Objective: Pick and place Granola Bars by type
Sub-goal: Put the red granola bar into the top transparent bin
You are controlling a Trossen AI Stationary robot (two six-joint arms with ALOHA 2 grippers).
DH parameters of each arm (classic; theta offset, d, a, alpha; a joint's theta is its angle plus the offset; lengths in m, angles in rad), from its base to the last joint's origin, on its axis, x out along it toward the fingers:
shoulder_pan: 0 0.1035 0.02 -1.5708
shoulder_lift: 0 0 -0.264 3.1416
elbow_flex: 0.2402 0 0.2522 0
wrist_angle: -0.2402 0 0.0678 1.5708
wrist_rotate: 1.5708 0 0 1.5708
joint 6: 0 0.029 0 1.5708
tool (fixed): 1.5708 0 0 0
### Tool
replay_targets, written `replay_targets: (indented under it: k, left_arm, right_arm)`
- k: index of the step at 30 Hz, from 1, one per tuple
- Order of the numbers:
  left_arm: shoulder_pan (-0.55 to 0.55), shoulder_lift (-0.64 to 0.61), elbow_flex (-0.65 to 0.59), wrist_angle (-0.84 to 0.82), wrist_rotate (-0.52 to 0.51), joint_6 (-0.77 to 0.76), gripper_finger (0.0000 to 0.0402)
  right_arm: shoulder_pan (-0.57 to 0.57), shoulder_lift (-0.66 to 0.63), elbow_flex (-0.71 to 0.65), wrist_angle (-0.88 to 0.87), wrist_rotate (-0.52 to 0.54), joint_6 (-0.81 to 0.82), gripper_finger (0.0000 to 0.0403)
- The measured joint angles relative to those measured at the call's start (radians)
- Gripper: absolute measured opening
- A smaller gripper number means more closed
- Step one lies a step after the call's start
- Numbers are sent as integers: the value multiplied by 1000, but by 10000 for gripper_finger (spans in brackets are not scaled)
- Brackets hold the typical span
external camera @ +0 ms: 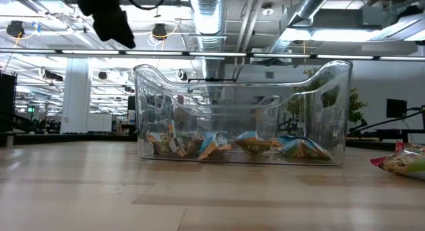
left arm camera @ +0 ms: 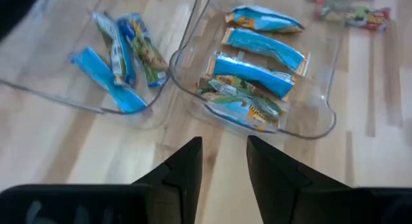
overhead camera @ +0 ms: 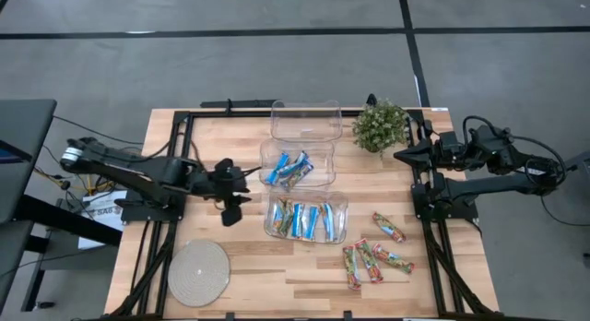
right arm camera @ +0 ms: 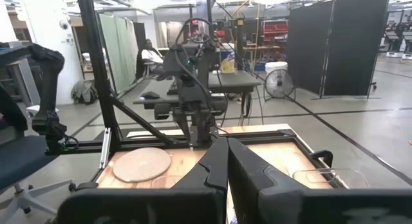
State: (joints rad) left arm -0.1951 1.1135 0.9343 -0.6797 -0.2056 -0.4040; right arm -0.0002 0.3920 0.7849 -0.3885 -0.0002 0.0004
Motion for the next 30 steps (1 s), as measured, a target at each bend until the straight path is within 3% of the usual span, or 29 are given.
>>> replay_targets:
  k: [7, 18, 25, 30]
  left_arm:
    - [-45, -166, -158, 74, -42, 123, 114]
    - [-113, -397, -461, 446, 12, 216, 114]
    - [-125, -535, -640, 677, 18, 370, 114]
    - [-125, -631, -717, 731, 18, 402, 114]
  right_arm:
    - [0, 0, 0, 0, 0, 0, 0]
    - [0, 0, 0, 0, 0, 0, 0]
    - [0, 0, 0, 0, 0, 0, 0]
    - [0, 0, 0, 0, 0, 0, 0]
